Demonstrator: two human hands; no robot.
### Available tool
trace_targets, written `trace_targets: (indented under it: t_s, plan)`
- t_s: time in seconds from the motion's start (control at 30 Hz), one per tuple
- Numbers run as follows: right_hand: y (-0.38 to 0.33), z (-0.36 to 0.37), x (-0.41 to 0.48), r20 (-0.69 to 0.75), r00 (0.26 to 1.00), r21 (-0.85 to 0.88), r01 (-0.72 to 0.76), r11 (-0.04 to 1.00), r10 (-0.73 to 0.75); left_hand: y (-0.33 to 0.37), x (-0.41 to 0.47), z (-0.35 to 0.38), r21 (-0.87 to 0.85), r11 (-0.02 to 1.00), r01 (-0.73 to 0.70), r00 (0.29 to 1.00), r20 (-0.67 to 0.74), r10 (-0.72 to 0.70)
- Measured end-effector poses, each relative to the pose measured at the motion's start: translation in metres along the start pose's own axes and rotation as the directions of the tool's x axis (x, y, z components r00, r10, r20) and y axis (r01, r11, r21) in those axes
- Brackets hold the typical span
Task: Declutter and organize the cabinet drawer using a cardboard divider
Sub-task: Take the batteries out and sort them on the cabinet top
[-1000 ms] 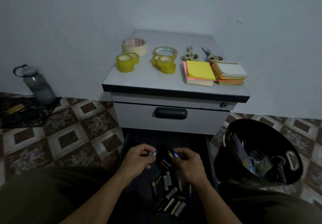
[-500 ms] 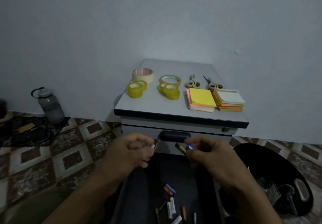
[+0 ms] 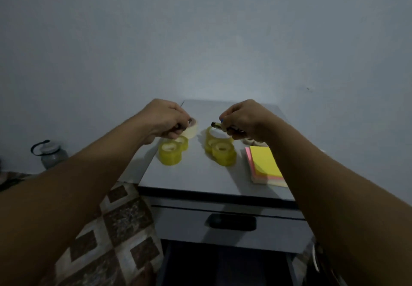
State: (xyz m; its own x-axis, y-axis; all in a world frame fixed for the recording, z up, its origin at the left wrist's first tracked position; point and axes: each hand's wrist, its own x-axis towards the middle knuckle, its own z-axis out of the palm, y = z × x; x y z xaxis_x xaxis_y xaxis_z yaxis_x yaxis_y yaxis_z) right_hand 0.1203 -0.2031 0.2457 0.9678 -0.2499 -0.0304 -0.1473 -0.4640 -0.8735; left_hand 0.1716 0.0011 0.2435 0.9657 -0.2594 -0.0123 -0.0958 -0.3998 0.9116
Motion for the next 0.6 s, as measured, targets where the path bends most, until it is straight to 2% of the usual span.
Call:
trace_targets:
  t_s: [0.2,0.43,0.6]
  plan:
    - [0.009,0.022,0.057,0.042,0.997,-0.158,-0.055,0.986,0.062,-0.01,0.039,0.025,0.2,0.978,0.055,0.996,0.052,-0.067]
    - [0.012,0.04,0.077,0.074,0.996,-0.289,-0.027,0.957,0.05,-0.015,0.049,0.034,0.438,0.898,-0.042,0.998,0.059,0.018]
    - [0.013,0.046,0.077,0.059,0.998,-0.43,0.058,0.901,-0.036,-0.013,0.051,0.038,0.578,0.808,-0.112,0.994,0.083,0.078]
